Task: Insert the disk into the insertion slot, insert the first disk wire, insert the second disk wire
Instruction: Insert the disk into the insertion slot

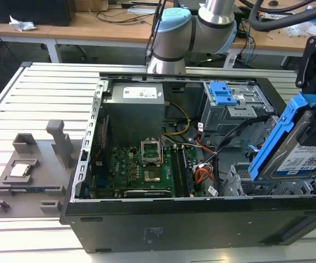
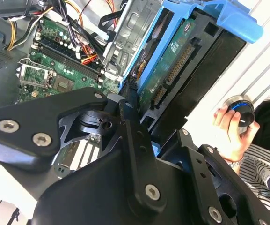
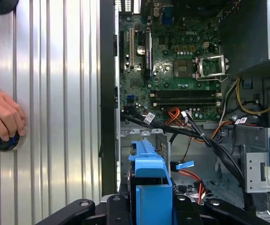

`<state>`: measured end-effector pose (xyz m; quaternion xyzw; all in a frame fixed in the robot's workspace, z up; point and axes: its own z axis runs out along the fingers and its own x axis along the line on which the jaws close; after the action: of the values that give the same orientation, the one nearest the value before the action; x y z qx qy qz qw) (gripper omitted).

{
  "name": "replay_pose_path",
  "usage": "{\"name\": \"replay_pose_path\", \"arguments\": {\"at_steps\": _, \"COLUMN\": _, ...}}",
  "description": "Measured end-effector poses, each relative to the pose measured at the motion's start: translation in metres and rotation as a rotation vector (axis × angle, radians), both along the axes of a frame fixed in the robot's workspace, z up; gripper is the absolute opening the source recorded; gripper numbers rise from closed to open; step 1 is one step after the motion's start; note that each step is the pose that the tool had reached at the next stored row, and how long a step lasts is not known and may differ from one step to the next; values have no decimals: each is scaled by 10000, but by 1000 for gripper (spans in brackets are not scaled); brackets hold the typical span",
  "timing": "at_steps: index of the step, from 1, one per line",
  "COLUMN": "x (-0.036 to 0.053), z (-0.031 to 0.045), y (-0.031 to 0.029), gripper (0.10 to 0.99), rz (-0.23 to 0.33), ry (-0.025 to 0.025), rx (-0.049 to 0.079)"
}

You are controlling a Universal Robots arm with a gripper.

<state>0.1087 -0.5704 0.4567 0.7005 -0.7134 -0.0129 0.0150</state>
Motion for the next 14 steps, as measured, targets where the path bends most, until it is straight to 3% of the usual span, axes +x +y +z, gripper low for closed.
{"name": "replay_pose_path", "arguments": {"at_steps": 14, "x": 0, "z": -85, "y": 0, "gripper": 361, "rz": 0, "ry": 0, "rx": 0}}
